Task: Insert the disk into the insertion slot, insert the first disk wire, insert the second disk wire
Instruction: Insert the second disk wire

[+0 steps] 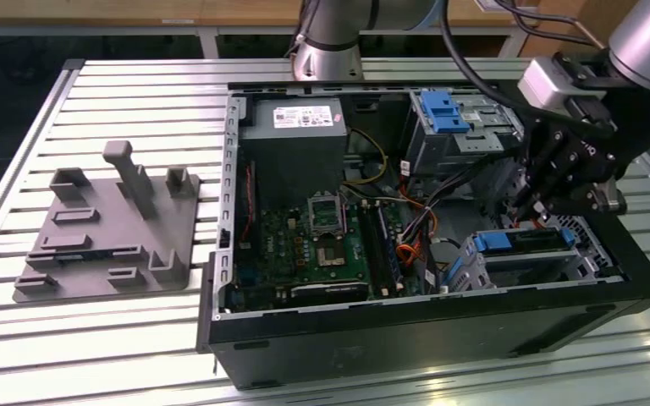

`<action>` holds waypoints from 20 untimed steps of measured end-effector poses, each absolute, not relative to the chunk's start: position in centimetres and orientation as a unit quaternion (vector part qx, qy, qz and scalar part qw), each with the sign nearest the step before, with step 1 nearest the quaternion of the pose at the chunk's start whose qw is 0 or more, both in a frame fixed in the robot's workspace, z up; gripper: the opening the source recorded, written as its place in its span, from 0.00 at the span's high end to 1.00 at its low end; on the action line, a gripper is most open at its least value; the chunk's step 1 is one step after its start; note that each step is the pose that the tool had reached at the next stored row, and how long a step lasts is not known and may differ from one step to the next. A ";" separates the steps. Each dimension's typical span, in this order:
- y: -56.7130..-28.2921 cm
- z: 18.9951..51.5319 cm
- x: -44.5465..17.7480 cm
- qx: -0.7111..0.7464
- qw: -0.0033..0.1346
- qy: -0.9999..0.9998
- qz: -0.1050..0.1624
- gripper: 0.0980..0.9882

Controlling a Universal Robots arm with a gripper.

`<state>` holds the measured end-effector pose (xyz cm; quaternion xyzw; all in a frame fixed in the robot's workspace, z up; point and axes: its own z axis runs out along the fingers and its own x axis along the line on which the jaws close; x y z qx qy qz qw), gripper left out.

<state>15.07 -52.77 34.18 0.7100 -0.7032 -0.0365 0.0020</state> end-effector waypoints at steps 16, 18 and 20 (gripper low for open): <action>-53.6 34.2 15.1 0.728 -0.006 -0.685 -0.046 0.89; -53.6 34.2 15.1 0.728 -0.006 -0.684 -0.046 0.89; -53.6 34.2 15.1 0.728 -0.006 -0.684 -0.046 0.89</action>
